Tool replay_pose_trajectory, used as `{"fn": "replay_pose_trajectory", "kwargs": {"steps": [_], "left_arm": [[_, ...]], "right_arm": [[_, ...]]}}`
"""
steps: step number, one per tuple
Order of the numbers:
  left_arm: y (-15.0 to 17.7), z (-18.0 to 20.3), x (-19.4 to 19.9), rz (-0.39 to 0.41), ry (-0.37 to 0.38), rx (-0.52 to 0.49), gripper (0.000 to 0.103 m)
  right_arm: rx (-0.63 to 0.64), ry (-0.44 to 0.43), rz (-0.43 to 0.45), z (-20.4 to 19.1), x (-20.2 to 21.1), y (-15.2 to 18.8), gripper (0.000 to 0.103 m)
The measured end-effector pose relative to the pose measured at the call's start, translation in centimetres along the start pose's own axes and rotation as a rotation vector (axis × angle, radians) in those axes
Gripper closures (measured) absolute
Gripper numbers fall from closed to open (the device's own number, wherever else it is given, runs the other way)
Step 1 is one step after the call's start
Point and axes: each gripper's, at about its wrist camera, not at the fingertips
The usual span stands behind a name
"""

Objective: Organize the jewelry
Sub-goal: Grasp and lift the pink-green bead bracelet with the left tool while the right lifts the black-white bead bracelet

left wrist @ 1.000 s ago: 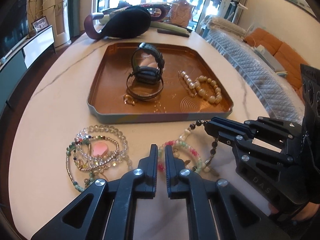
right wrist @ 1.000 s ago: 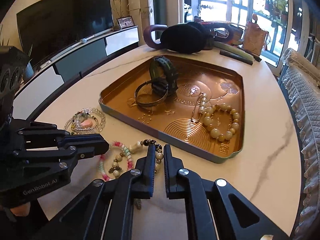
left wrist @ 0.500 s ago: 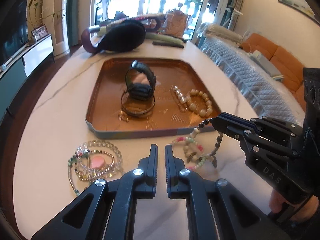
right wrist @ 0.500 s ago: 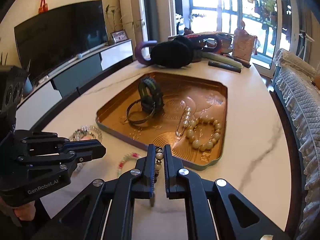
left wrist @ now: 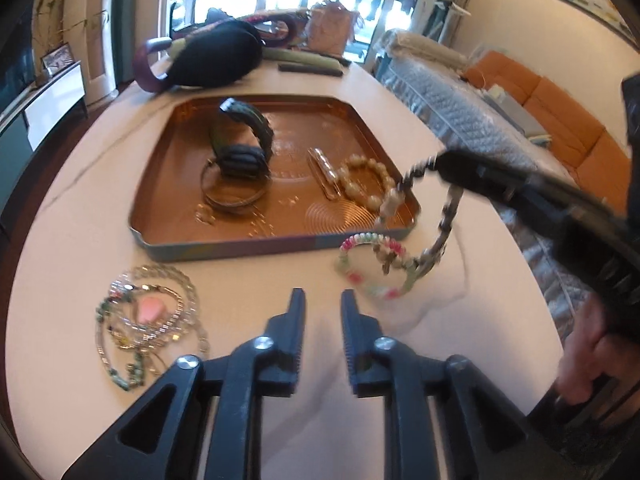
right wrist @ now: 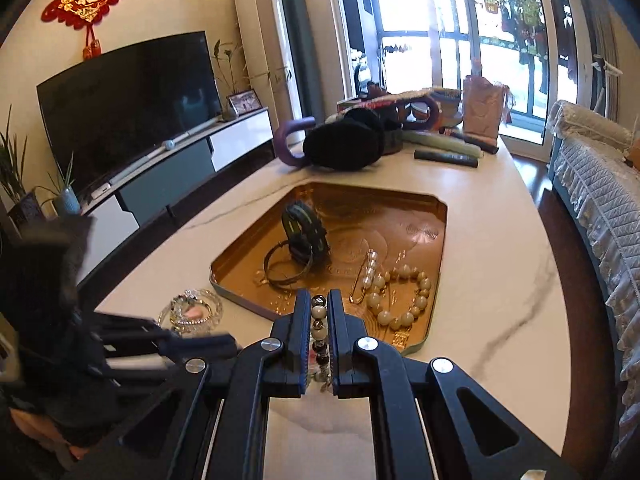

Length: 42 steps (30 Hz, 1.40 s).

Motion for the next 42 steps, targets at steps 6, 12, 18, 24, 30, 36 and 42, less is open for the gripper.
{"fn": "replay_pose_trajectory", "kwargs": {"steps": [6,12,18,24,30,36,42], "left_arm": [[-0.1,0.4,-1.1,-0.012,0.007,0.018,0.055],[-0.4,2.6,-2.6,-0.046,0.038,-0.036,0.043],[-0.4,4.7,-4.3,-0.065,0.050,-0.089,0.024],[-0.6,6.3,-5.4,-0.020,-0.042,-0.223,0.085],[-1.3,2.9,-4.7,-0.025,0.005,-0.045,0.090],[-1.9,2.0,-2.1,0.021,0.055,-0.009,0.090],[-2.9,2.1,2.3,0.128,0.065,-0.021,0.090]], "right_arm": [[-0.004,0.018,-0.009,0.8,0.2,0.5,0.096],[-0.008,0.054,-0.031,2.6,0.4,1.5,0.096],[-0.050,0.072,-0.072,4.9,0.1,2.5,0.096],[-0.061,0.068,-0.112,5.6,-0.4,3.3,0.096],[-0.061,0.058,-0.116,5.5,-0.5,3.4,0.096],[-0.051,0.052,-0.065,4.6,0.7,2.3,0.096],[-0.056,0.061,-0.005,3.6,1.8,1.1,0.096]]}}
Point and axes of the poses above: each gripper's, at about its wrist camera, not at the fingertips, and x roughly against the way its jaws point, z to its right, y to its underside, and after that the axes turned 1 degree about y, right-handed
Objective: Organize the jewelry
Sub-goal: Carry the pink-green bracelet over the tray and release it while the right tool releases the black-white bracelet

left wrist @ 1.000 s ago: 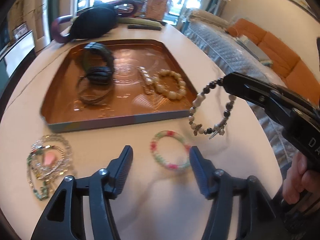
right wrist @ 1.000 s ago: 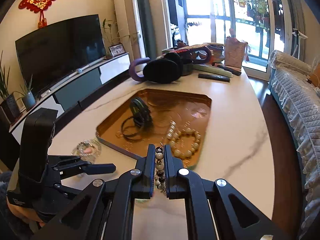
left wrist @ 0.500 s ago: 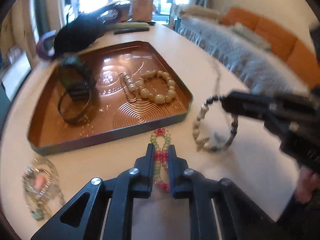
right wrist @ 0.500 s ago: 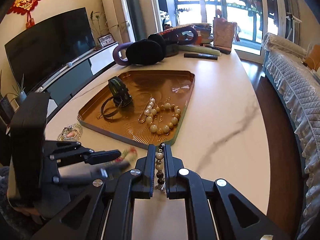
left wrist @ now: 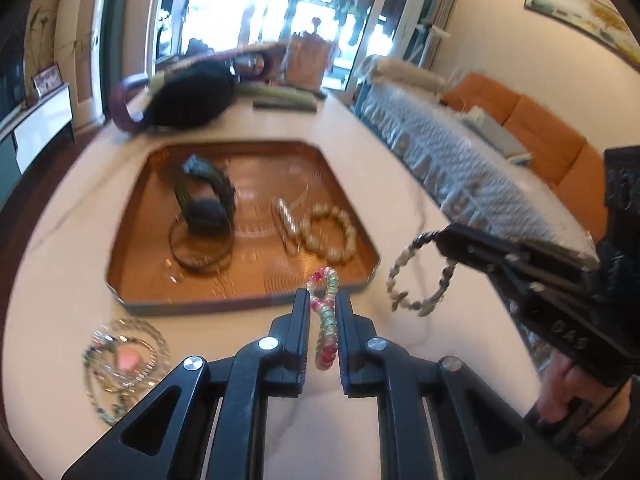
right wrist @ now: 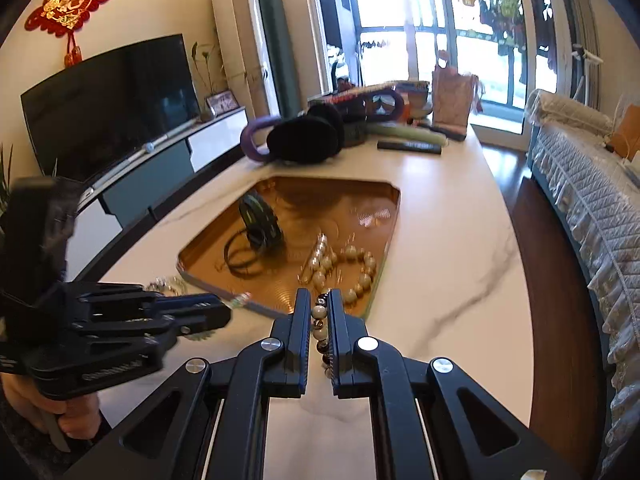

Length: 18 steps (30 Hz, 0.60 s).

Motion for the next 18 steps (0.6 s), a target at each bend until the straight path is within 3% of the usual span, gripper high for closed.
{"fn": "replay_pose_trajectory", "kwargs": {"steps": [8,13,18], "left_arm": [[-1.9,-0.4,3.4,0.097,0.001,0.003,0.090],[-2.9,-0.7,3.7,0.111,-0.009,-0.004,0.090],[-5.1,-1.1,4.5,0.167,-0.078,-0.014,0.090]], "right_arm": [[-0.002,-0.030,0.063,-2.1,1.2,-2.5,0.096],[0.039,-0.061,0.090,-3.8,1.3,-4.6,0.096],[0.106,-0.071,0.119,-5.5,0.9,-7.2,0.096]]}}
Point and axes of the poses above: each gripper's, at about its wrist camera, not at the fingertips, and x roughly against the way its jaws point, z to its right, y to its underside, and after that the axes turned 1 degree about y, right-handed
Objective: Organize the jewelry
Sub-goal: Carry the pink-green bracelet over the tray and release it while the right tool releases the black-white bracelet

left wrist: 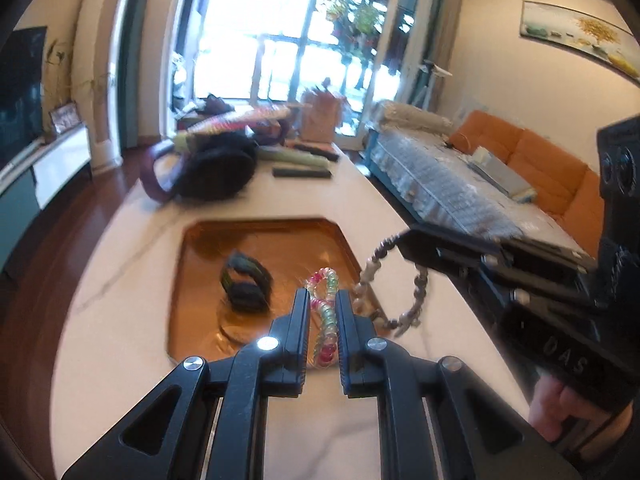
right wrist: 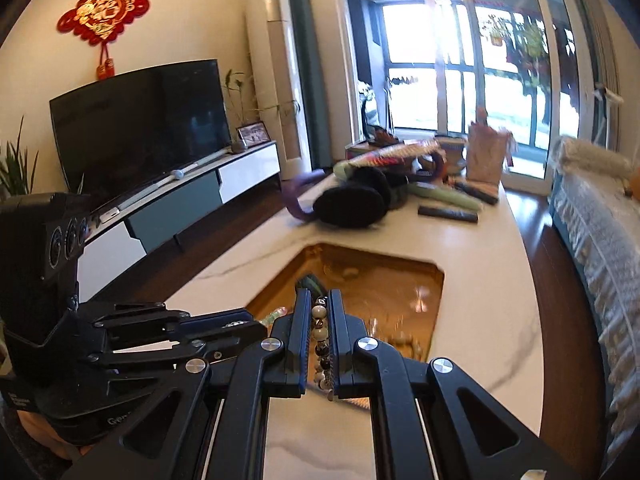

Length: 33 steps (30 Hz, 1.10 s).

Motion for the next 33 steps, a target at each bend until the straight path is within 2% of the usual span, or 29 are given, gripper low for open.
{"fn": "replay_pose_trajectory", "kwargs": {"steps": [2,8,14,17,22,27,33], "left_arm": [[-0.8,-0.4,0.0,0.029,-0.046,0.002,0.090],[-3.4,-1.8,-1.5,0.063,-0.122,-0.002,0.090],[-5.5,-4.1,-5.1,0.049,-0.176,-0.015,0.090],[-6.3,-6.0,-8.2,0.015,-0.199,-0.019,0.090],[-6.9,-9.8,-12.2,-0.047,-0.194,0.036,0.090],[-5.1,-12.5,-15.7,-0.146,-0.120,0.111,0.090],[-3.2,-13.1,-19.2,-0.244,-0.110,0.124,0.090]], "right_arm": [[0.014,-0.002,0.006,-0.1,-0.4,-0.4,0.095],[0.081,0.013,0.037,-0.1,-2.1,-2.7,0.095],[0.104,0.039,0.041,1.7,-5.1,-4.6,0.096],[0.107,0.045,0.010,3.0,-7.5,-4.7,0.096],[0.082,0.039,-0.077,5.1,-12.3,-3.7,0.096],[0.008,-0.002,-0.175,7.6,-16.3,-1.8,0.096],[-0.049,0.025,-0.263,10.0,-18.6,0.6,0.096]]}}
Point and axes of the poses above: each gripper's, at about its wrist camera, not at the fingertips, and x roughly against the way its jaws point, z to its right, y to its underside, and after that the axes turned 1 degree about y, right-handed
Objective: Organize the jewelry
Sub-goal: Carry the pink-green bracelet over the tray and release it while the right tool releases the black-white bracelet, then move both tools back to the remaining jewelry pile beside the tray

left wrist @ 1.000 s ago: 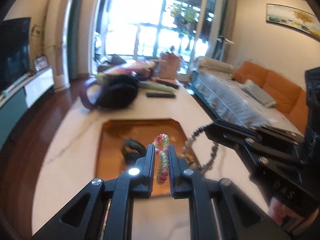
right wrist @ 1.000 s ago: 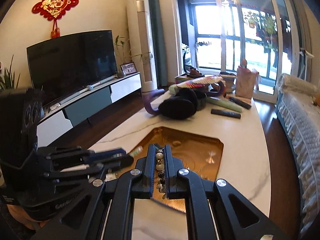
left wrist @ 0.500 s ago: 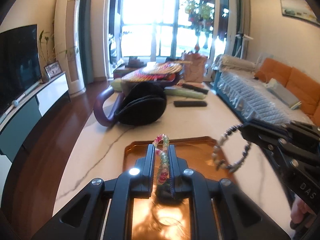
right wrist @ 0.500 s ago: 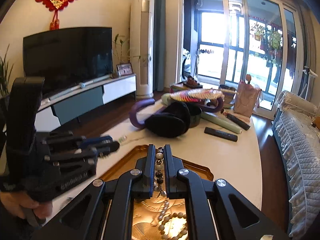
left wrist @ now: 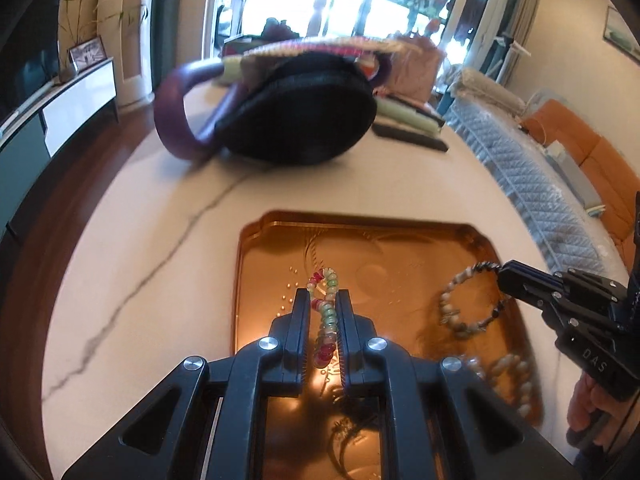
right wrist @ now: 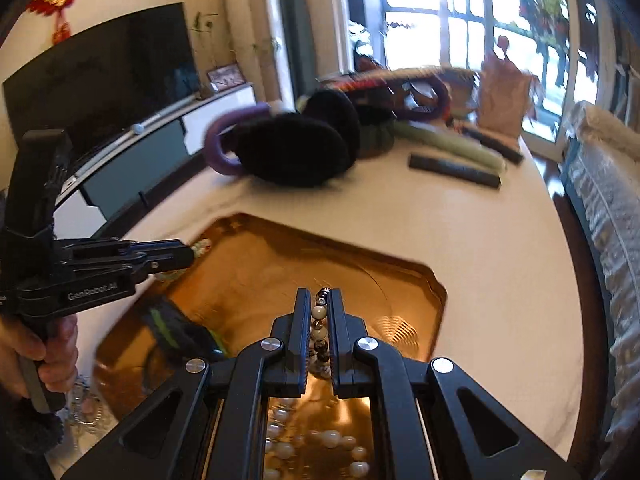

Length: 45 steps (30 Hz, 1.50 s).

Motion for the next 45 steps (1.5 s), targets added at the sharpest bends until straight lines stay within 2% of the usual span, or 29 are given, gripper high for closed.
{"fn": "replay_pose_trajectory", "kwargs": {"steps": [4,6,7,8,9,10,11,12,14,16,21,24,26,30,33,34,35,37,39,40,41,42,45], "left_arm": [[0.4,0.4,-0.1,0.002,-0.013,-0.010,0.089],[0.6,0.9,0.5,0.005,-0.008,-0.029,0.082],[0.7,0.9,0.9,0.008,-0.007,-0.028,0.076],[0.7,0.9,1.2,0.008,-0.013,-0.018,0.056],[0.8,0.8,1.8,0.016,-0.027,0.001,0.035],[1.0,0.7,2.7,0.039,-0.035,0.021,0.029],[1.2,0.7,3.5,0.060,-0.033,0.030,0.025],[1.4,0.7,4.3,0.077,-0.031,0.034,0.025],[1.9,0.8,5.7,0.087,-0.042,0.041,0.025],[2.4,0.8,6.6,0.085,-0.034,0.060,0.024],[5.3,1.3,9.7,0.106,-0.018,0.117,0.024],[7.2,2.6,11.5,0.115,-0.046,0.073,0.024],[8.6,3.3,12.7,0.123,-0.070,0.045,0.024],[12.0,3.5,15.4,0.147,-0.084,0.059,0.024],[14.8,2.8,16.6,0.128,-0.093,0.104,0.025],[15.5,2.5,16.8,0.120,-0.095,0.112,0.026],[16.4,2.1,17.1,0.111,-0.098,0.115,0.026],[17.9,1.6,17.5,0.098,-0.130,0.113,0.037],[19.1,0.9,17.7,0.089,-0.145,0.121,0.050],[19.6,0.6,17.7,0.081,-0.135,0.132,0.054],[20.0,0.3,17.5,0.069,-0.122,0.138,0.062],[20.1,0.2,17.3,0.060,-0.117,0.134,0.070],[20.2,-0.3,16.5,0.041,-0.091,0.122,0.083]], "right_arm": [[-0.016,0.013,-0.029,0.7,-0.9,0.4,0.096],[-0.035,0.006,-0.033,0.9,-0.9,0.6,0.095],[-0.047,-0.003,-0.026,0.9,-0.6,0.7,0.092],[-0.056,-0.003,-0.025,1.0,-0.5,0.7,0.087],[-0.068,-0.002,-0.023,1.0,-0.1,0.8,0.077],[-0.076,-0.006,-0.017,1.1,0.2,0.8,0.071],[-0.083,-0.008,-0.004,1.0,0.7,0.8,0.060],[-0.087,-0.007,0.006,1.0,1.1,0.8,0.055],[-0.098,-0.010,0.027,0.7,2.5,0.8,0.051],[-0.112,-0.050,0.047,0.3,3.9,1.0,0.045],[-0.108,-0.066,0.161,-2.2,8.5,2.3,0.025],[-0.106,-0.140,0.200,-4.0,10.0,2.9,0.019],[-0.067,-0.134,0.186,-5.8,10.7,3.5,0.017],[-0.014,-0.153,0.130,-8.5,10.9,5.5,0.017],[-0.012,-0.187,0.094,-10.2,10.9,7.4,0.017],[-0.013,-0.187,0.089,-10.5,11.0,7.8,0.018],[-0.011,-0.174,0.080,-11.1,11.0,8.4,0.024],[-0.008,-0.166,0.062,-12.0,10.9,9.5,0.038],[-0.008,-0.175,0.032,-12.8,10.6,10.4,0.059],[-0.005,-0.188,0.018,-13.3,10.4,10.8,0.063],[0.004,-0.191,0.007,-13.7,10.2,11.2,0.069],[0.017,-0.181,0.001,-14.2,10.0,11.7,0.072],[0.058,-0.193,-0.017,-15.3,9.4,12.4,0.077]]}}
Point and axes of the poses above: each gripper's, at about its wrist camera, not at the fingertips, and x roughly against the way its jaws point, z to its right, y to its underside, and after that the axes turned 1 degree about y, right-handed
